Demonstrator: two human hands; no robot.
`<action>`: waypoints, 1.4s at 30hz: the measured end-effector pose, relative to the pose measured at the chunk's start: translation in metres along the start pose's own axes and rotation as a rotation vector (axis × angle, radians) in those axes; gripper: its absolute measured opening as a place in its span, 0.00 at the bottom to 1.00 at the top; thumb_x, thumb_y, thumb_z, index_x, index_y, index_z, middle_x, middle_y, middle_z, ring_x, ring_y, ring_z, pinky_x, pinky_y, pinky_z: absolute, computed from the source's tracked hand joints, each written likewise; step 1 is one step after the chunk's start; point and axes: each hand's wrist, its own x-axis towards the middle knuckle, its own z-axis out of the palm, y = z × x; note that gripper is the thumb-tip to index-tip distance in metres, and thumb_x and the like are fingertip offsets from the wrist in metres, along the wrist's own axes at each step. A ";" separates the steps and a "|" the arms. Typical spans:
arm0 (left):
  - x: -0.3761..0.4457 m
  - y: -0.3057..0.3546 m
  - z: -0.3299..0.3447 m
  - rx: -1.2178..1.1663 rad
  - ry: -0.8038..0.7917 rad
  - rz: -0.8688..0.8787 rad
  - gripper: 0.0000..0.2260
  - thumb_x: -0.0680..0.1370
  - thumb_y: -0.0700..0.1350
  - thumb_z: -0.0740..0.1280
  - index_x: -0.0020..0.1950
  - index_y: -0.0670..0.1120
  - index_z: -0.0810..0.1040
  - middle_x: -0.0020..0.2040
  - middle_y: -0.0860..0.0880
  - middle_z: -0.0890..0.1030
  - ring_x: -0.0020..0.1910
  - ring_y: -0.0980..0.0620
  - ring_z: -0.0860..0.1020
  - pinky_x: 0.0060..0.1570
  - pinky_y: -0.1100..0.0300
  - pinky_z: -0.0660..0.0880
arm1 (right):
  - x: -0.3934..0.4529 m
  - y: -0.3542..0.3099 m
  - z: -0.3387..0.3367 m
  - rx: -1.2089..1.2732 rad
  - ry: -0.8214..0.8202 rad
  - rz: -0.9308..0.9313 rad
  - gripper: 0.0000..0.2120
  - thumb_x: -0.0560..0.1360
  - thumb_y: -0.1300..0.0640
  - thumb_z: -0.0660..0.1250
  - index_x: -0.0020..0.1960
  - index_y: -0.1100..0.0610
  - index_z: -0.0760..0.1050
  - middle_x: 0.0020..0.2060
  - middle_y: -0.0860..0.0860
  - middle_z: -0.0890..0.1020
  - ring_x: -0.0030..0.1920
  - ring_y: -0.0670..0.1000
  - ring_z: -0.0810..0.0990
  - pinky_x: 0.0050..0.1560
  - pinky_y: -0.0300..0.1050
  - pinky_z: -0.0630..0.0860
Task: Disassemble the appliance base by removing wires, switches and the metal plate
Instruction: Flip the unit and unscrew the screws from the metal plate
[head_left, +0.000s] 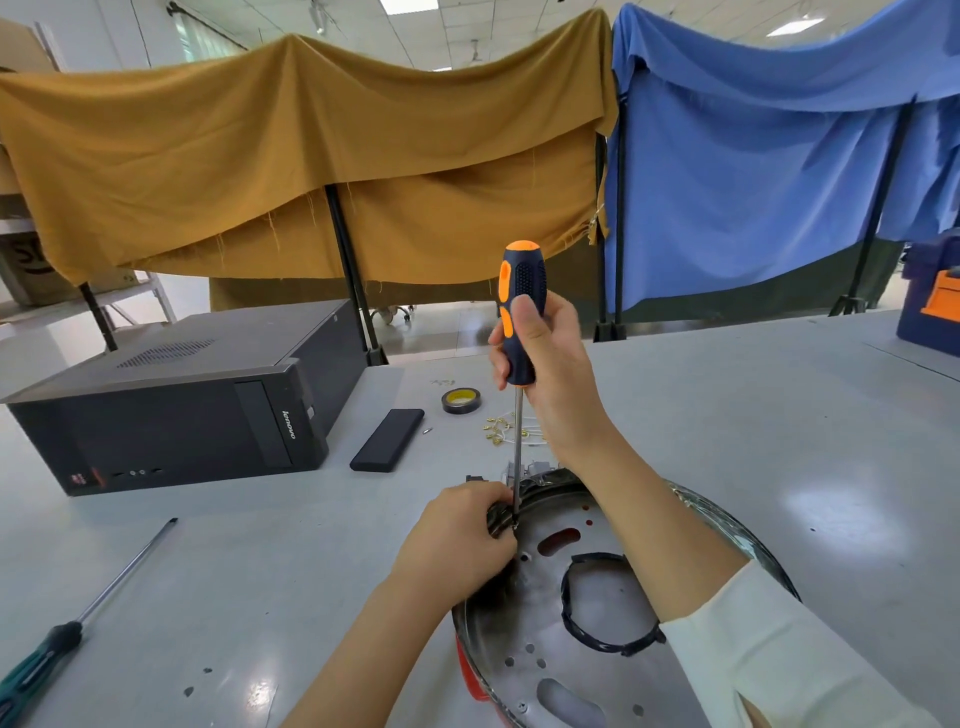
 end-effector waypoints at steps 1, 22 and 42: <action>0.000 0.001 0.000 0.015 -0.002 0.006 0.14 0.70 0.45 0.64 0.54 0.56 0.78 0.48 0.58 0.79 0.47 0.58 0.76 0.44 0.67 0.73 | 0.000 0.000 0.000 -0.018 0.023 0.002 0.16 0.77 0.53 0.63 0.59 0.56 0.61 0.36 0.50 0.74 0.31 0.47 0.70 0.34 0.41 0.71; 0.007 0.005 -0.001 0.092 -0.056 0.022 0.11 0.72 0.47 0.67 0.53 0.52 0.78 0.47 0.54 0.80 0.45 0.55 0.76 0.45 0.64 0.74 | 0.003 0.006 -0.004 0.002 -0.034 0.006 0.10 0.78 0.50 0.58 0.57 0.51 0.70 0.41 0.52 0.75 0.35 0.48 0.72 0.34 0.40 0.73; 0.011 0.008 0.000 0.196 -0.088 0.019 0.10 0.75 0.48 0.65 0.54 0.48 0.79 0.49 0.50 0.80 0.48 0.51 0.77 0.49 0.57 0.76 | 0.006 0.012 -0.008 0.057 0.044 0.043 0.16 0.72 0.52 0.69 0.53 0.56 0.66 0.36 0.49 0.77 0.32 0.48 0.72 0.29 0.41 0.71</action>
